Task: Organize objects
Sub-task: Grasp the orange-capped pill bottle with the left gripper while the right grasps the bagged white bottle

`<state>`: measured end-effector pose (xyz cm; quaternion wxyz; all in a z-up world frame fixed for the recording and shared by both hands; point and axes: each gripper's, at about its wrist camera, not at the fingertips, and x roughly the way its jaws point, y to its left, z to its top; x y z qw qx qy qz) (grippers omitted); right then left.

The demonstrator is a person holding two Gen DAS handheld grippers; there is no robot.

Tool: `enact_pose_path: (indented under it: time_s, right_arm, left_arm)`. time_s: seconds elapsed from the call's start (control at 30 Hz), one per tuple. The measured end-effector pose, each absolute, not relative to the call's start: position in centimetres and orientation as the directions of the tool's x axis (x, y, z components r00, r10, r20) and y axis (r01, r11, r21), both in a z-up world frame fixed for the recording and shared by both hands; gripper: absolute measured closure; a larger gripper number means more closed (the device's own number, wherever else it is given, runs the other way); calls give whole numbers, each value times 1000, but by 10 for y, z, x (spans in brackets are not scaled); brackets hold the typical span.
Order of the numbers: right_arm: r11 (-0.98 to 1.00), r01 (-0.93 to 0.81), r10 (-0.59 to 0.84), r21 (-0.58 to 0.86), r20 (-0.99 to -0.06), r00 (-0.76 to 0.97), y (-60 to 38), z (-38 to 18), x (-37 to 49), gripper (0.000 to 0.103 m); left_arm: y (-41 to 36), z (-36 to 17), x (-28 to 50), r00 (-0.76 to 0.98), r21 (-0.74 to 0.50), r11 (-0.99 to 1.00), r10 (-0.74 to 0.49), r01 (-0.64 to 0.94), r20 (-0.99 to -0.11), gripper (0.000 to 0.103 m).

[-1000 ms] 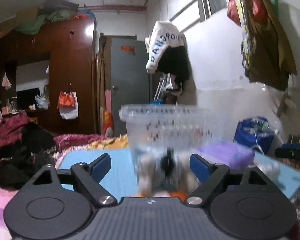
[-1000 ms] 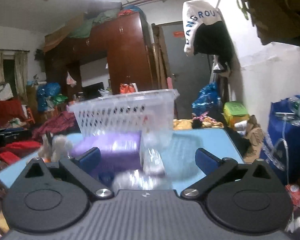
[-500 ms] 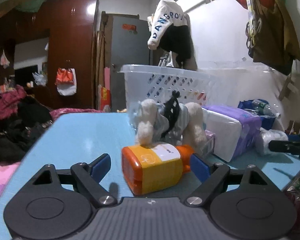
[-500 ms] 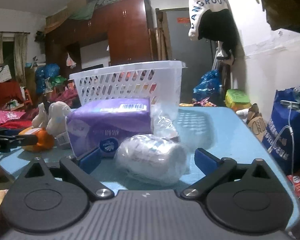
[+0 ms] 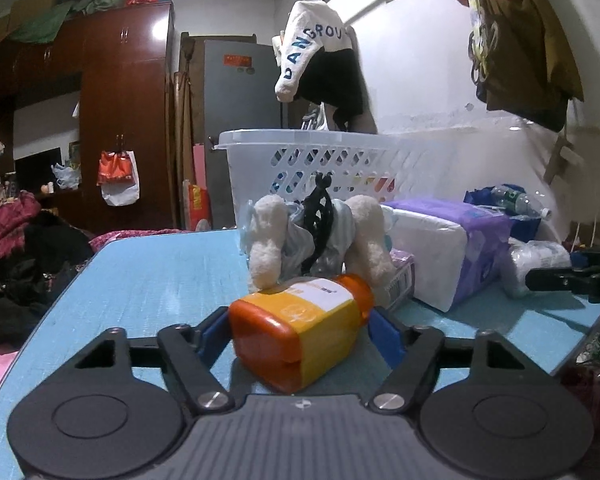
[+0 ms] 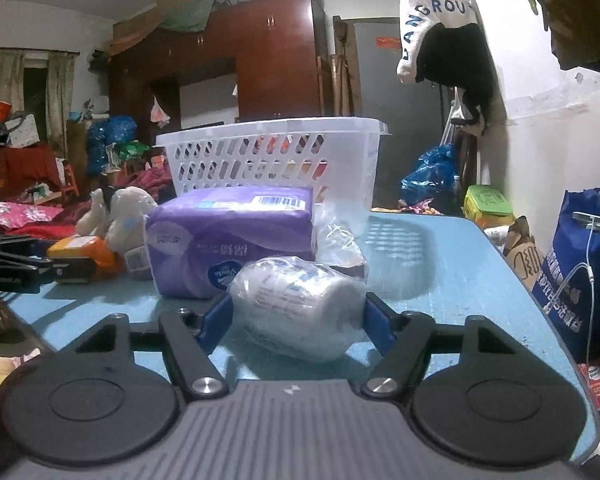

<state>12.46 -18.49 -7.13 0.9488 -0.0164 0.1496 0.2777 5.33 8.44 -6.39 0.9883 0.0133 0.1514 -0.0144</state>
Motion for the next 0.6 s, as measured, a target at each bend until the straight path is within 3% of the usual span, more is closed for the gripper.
enact_pose_path:
  time_s: [0.47,0.6]
  right_arm:
    - [790,-613,594,20,-275,756,-176,-59,105,44]
    - [785,-619,603,22,-262,754,-176,-56,103,46]
  left_arm:
    - [73,-66,30,955,66,991,-97,120,-279,33]
    - [77,-64,28,953,30,990,-125,138,-276,33]
